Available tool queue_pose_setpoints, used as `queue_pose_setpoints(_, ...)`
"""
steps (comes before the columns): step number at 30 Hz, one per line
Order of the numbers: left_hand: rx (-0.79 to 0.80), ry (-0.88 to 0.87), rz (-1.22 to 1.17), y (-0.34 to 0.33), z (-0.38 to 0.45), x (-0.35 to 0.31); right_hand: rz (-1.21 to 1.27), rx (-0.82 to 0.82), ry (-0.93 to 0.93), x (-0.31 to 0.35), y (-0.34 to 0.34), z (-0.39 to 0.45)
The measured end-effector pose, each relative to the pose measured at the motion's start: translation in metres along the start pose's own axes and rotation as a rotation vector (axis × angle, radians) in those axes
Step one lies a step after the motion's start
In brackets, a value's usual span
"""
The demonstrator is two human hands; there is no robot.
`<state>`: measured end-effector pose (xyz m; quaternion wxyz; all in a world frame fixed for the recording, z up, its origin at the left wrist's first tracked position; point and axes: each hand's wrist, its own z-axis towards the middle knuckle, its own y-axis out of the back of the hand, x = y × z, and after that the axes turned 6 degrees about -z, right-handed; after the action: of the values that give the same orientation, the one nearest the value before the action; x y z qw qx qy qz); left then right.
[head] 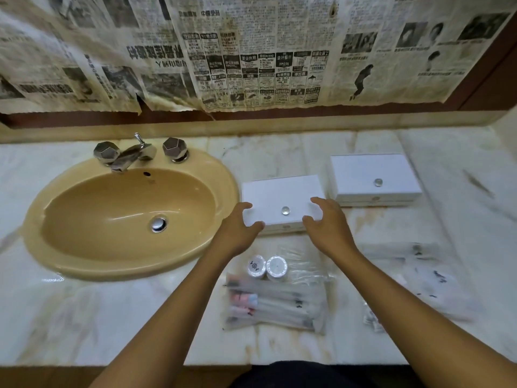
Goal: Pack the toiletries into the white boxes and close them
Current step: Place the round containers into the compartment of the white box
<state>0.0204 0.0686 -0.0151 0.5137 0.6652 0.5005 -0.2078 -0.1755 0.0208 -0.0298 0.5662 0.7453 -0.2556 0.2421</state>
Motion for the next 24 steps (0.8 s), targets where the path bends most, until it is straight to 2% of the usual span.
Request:
queue_pose_setpoints(9, -0.005, 0.028, -0.031, -0.008, -0.034, 0.009, 0.007, 0.028, 0.002, -0.020, 0.002, -0.050)
queue_pose_setpoints(11, -0.028, 0.033, -0.048, -0.010, -0.037, 0.009, -0.113, 0.016, 0.022, -0.020, 0.004, -0.052)
queue_pose_setpoints(15, -0.061, 0.063, -0.084, -0.012, -0.039, 0.010, -0.342, -0.061, 0.202, -0.007, 0.007, -0.045)
queue_pose_setpoints(21, -0.102, 0.088, -0.088, -0.010, -0.036, 0.016, -0.589, 0.078, 0.349, 0.014, -0.005, -0.027)
queue_pose_setpoints(24, -0.114, 0.057, -0.089, -0.007, -0.036, 0.018, -0.636, 0.108, 0.381, 0.017, -0.006, -0.021)
